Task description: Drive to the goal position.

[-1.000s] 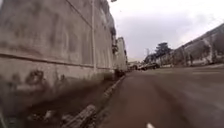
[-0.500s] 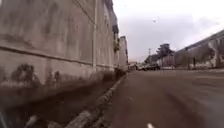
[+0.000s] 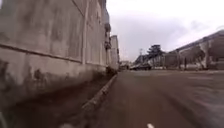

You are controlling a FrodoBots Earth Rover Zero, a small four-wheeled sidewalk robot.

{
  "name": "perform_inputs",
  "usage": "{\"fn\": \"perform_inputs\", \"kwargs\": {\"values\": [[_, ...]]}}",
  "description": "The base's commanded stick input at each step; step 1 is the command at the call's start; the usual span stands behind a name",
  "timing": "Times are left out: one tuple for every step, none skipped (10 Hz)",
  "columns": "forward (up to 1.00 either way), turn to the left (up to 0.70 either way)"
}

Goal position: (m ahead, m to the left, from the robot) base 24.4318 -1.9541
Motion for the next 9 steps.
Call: {"fn": "perform_inputs", "kwargs": {"values": [[0.70,-0.28],[0.70,-0.28],[0.70,-0.28],[0.70,-0.28],[0.70,-0.28],[0.70,-0.28],[0.70,-0.28],[0.70,-0.28],[0.70,-0.28]]}}
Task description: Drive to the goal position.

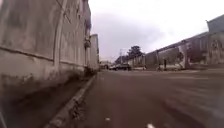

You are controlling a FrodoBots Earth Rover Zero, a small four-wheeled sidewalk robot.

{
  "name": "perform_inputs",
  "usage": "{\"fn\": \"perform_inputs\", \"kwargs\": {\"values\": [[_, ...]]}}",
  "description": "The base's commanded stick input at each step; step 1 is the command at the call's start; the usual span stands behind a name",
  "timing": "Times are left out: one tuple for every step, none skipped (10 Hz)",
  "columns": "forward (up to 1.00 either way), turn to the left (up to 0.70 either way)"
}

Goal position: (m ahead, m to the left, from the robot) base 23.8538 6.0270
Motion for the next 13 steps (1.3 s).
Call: {"fn": "perform_inputs", "kwargs": {"values": [[0.70,-0.28],[0.70,-0.28],[0.70,-0.28],[0.70,-0.28],[0.70,-0.25],[0.70,-0.09],[0.70,0.00],[0.70,0.00],[0.70,0.00],[0.70,0.00],[0.70,0.00],[0.70,0.00],[0.70,0.00]]}}
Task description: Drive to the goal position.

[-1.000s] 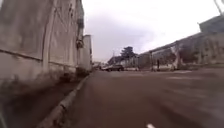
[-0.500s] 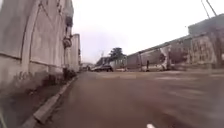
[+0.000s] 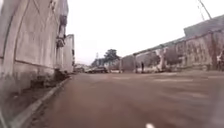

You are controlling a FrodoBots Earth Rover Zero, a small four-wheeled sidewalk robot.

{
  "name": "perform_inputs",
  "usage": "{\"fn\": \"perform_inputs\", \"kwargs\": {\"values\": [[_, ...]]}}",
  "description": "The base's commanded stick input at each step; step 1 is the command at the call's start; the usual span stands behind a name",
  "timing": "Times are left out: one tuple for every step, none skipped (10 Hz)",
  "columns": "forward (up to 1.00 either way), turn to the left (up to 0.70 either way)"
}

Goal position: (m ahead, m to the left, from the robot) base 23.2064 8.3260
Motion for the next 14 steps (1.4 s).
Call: {"fn": "perform_inputs", "kwargs": {"values": [[0.70,0.00],[0.70,0.00],[0.70,0.00],[0.70,0.00],[0.70,0.00],[0.70,0.00],[0.70,0.00],[0.70,0.00],[0.70,0.00],[0.70,0.00],[0.70,0.00],[0.70,0.00],[0.70,0.00],[0.70,0.00]]}}
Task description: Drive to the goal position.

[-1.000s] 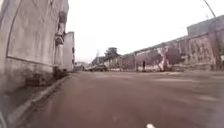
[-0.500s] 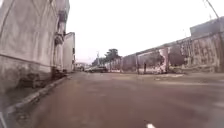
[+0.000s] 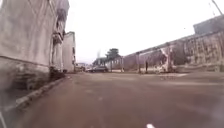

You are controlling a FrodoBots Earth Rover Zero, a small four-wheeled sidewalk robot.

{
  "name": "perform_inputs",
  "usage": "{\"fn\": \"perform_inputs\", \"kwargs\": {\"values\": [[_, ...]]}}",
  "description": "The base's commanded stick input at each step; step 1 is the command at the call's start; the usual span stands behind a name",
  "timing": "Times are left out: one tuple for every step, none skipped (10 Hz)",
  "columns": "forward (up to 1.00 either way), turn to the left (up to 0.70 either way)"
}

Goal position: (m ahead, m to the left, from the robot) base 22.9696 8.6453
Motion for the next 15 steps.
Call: {"fn": "perform_inputs", "kwargs": {"values": [[0.70,0.28],[0.70,0.28],[0.70,0.18],[0.70,0.01],[0.70,0.00],[0.70,0.00],[0.70,0.00],[0.70,0.00],[0.70,0.00],[0.70,0.00],[0.70,0.00],[0.70,0.00],[0.70,0.00],[0.70,0.00],[0.70,0.02]]}}
